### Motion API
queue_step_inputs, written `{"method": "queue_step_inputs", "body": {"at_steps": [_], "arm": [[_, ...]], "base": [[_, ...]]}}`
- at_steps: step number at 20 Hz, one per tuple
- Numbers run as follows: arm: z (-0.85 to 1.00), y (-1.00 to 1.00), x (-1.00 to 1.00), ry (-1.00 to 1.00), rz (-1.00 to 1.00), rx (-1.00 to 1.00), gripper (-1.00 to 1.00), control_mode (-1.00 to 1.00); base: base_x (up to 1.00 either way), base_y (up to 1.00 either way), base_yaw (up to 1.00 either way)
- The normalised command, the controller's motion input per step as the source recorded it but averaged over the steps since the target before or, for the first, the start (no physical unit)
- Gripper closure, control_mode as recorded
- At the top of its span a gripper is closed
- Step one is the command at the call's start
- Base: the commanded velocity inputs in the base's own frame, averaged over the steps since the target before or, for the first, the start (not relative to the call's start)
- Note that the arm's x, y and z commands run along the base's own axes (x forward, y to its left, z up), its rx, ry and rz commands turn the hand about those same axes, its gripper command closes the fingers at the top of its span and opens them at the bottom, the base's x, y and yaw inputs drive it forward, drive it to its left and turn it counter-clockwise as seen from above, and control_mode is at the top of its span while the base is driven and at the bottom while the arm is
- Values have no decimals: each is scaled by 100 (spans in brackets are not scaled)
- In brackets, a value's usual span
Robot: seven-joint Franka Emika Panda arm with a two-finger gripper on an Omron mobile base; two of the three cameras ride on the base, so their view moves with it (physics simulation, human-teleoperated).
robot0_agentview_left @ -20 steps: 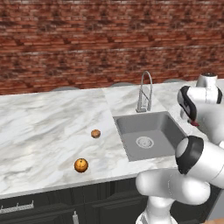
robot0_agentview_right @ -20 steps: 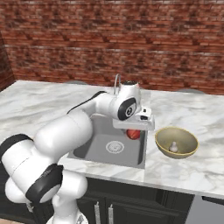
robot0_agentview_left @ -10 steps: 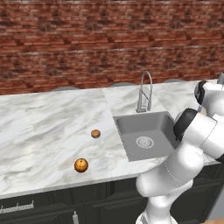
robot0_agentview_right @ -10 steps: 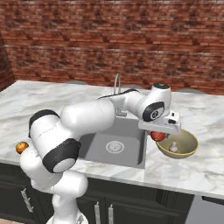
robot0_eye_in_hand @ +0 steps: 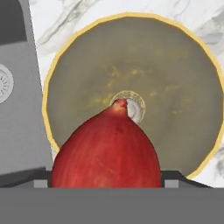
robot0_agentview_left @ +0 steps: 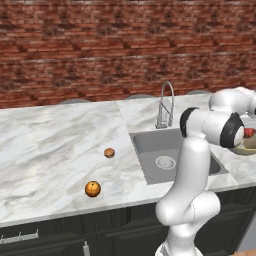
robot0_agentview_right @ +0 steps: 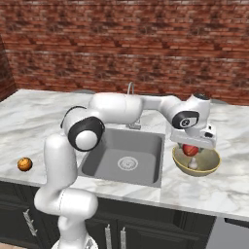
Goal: There is a mixed pile of frozen fruits and vegetables on the counter. Locate all the frozen vegetables and place the items in a bowl on the counter. Take all the frozen fruits and defrost them in a running sink.
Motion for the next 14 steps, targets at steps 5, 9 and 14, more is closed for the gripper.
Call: {"method": "queue_step_inputs", "body": {"at_steps": [5, 9, 14], "arm": [[-21, -28, 38, 1, 7, 3, 100, -100], [-41, -12, 18, 0, 3, -3, 100, -100], [-49, 6, 3, -2, 0, -17, 100, -100]], "base": [[0, 0, 0], [0, 0, 0], [0, 0, 0]]}}
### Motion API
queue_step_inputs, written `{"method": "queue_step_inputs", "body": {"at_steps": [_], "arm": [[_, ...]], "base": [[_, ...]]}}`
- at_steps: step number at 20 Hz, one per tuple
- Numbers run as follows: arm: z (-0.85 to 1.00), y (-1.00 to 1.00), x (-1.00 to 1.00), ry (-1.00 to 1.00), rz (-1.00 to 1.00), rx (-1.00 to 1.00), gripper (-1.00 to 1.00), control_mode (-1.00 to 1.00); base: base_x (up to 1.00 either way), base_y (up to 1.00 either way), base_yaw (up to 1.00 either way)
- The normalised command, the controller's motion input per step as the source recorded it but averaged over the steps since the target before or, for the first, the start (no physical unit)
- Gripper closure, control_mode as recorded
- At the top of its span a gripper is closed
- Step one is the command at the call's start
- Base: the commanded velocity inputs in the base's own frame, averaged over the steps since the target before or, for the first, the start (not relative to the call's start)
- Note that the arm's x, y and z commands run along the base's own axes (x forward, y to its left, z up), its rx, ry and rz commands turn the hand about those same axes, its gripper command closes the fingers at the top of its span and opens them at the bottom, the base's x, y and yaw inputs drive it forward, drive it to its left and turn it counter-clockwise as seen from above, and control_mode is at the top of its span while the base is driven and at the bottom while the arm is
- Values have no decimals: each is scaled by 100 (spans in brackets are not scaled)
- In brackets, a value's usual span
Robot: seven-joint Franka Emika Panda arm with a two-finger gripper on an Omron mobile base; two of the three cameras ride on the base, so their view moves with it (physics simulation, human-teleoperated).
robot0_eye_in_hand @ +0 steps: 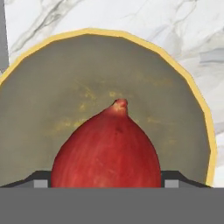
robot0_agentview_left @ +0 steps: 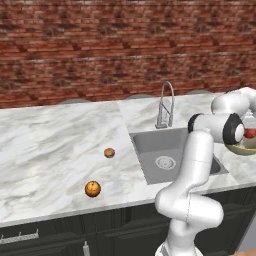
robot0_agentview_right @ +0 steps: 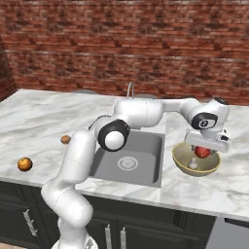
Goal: There is a mixed pile of frozen fruits and vegetables on the counter. Locate all the frozen vegetables and place the items in a bowl on the counter. Take all the frozen fruits and defrost them in a running sink.
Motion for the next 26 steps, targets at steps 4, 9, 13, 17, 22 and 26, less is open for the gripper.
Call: {"method": "queue_step_inputs", "body": {"at_steps": [4, 9, 13, 17, 22, 26], "arm": [[-37, 42, 7, 1, 0, -36, 100, -100], [-40, 43, -2, 1, 0, -29, 100, -100], [-35, 1, -15, 0, -2, 2, 100, -100], [-25, -14, -3, -5, 0, 5, 100, -100], [-8, -6, 0, -5, 0, 2, -100, -100], [2, 0, 0, 3, 0, 0, -100, -100]], "base": [[0, 0, 0], [0, 0, 0], [0, 0, 0], [0, 0, 0], [0, 0, 0], [0, 0, 0]]}}
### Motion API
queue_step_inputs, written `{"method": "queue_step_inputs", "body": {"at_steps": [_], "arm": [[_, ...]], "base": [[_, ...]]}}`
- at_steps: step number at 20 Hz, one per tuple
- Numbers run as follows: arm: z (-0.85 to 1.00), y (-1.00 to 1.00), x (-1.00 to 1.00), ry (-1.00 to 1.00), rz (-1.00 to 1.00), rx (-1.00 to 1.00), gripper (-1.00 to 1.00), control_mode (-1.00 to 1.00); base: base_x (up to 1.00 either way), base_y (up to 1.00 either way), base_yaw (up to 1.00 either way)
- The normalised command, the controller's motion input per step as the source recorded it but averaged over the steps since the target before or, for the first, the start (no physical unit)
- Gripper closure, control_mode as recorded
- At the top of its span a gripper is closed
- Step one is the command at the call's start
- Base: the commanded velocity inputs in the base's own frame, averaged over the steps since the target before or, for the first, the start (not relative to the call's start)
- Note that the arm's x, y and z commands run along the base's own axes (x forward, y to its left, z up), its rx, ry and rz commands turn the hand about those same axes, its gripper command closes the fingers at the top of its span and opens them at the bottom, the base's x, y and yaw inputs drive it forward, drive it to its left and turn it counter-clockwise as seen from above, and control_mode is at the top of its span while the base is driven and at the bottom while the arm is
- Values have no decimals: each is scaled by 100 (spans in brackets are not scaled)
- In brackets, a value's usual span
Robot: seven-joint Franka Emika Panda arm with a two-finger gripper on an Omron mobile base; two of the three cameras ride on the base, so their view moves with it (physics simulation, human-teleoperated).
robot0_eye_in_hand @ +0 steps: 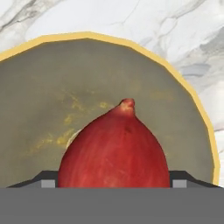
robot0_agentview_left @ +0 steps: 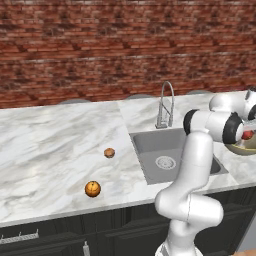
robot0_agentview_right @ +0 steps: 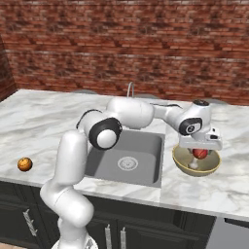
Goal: There is a mixed pile of frozen fruits and vegetables on the counter. Locate all the frozen vegetables and place the items in a bowl on the counter. Take all the frozen fruits and defrost them in a running sink.
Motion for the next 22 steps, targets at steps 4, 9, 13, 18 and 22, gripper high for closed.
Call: {"method": "queue_step_inputs", "body": {"at_steps": [4, 9, 13, 18, 22], "arm": [[33, 2, -3, 5, -1, -9, -100, -100], [50, 15, -7, 2, -9, -11, -100, -100], [28, 11, -7, 3, -11, -6, -100, -100], [50, 40, -28, -7, -12, -1, -100, -100], [47, 63, -51, -15, -16, 2, -100, -100]], "base": [[0, 0, 0], [0, 0, 0], [0, 0, 0], [0, 0, 0], [0, 0, 0]]}}
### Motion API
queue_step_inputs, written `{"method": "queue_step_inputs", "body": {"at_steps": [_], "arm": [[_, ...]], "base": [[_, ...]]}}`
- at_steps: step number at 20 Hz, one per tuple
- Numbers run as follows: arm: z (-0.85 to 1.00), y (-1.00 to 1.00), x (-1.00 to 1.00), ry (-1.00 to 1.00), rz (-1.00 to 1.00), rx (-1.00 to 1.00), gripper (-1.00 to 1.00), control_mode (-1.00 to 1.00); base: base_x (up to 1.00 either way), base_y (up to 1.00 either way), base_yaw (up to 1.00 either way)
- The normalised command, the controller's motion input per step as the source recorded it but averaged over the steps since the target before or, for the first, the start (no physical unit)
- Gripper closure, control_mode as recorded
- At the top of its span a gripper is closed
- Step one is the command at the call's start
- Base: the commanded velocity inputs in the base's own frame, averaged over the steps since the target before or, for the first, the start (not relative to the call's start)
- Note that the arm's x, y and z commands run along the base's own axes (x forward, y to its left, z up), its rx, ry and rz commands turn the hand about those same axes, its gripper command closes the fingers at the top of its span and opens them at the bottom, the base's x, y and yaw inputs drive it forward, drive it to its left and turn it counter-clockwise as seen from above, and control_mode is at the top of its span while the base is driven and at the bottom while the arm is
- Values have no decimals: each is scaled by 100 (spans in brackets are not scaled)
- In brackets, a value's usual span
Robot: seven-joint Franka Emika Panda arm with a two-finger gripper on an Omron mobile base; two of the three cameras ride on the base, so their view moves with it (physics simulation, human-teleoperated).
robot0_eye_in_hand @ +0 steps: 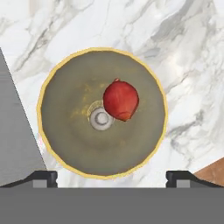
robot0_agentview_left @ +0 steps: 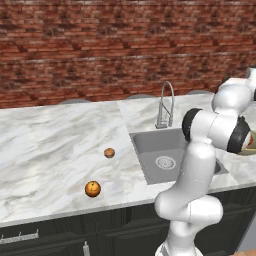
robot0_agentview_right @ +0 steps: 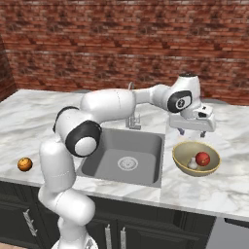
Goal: There is a mixed pile of frozen fruits and vegetables on the counter. Locate all the frozen vegetables and place the items in a bowl on the counter. Take all the frozen fruits and defrost them in a running sink.
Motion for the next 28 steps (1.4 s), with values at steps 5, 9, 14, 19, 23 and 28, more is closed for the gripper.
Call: {"method": "queue_step_inputs", "body": {"at_steps": [5, 9, 14, 19, 23, 28], "arm": [[40, 81, -56, -13, -9, 3, -100, -100], [38, 97, -46, -7, -3, 0, -100, -100], [34, 88, -44, -2, 0, 0, -100, -100], [24, 77, -54, -1, 0, 1, -100, -100], [17, 72, -67, 0, 0, 2, -100, -100], [3, 68, -61, -1, 4, 6, -100, -100]], "base": [[0, 0, 0], [0, 0, 0], [0, 0, 0], [0, 0, 0], [0, 0, 0], [0, 0, 0]]}}
